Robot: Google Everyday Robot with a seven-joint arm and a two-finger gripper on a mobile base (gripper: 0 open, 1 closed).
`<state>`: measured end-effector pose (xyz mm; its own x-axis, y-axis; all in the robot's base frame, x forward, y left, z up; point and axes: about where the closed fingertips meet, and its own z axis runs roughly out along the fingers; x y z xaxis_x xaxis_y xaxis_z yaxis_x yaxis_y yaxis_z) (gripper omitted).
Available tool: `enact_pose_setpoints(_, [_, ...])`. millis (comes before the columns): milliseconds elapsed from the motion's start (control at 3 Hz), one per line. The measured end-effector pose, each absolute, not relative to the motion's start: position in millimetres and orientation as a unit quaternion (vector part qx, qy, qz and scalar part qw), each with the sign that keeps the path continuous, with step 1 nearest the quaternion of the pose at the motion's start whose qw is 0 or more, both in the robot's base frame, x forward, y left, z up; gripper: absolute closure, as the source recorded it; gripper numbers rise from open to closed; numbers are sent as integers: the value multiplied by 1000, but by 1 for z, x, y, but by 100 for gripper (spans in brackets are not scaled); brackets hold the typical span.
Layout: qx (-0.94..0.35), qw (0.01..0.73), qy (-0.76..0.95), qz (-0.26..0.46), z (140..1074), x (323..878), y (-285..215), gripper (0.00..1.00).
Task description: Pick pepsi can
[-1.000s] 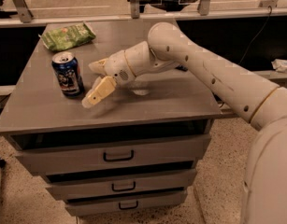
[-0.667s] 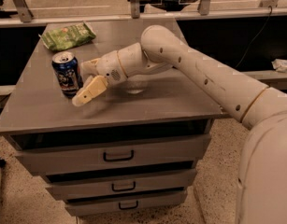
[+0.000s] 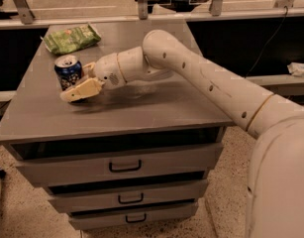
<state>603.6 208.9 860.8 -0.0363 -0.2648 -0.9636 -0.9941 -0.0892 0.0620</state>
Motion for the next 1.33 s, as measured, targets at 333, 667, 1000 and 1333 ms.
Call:
enact_pose_setpoints(333, [-570, 415, 539, 461, 876, 612, 206, 70])
enact_pose_setpoints(667, [-571, 446, 518, 455, 904, 625, 198, 94])
enact_pose_setpoints(1000, [-561, 487, 498, 447, 946, 638, 186, 100])
enact_pose_setpoints(1333, [-560, 491, 496, 446, 950, 640, 185, 100])
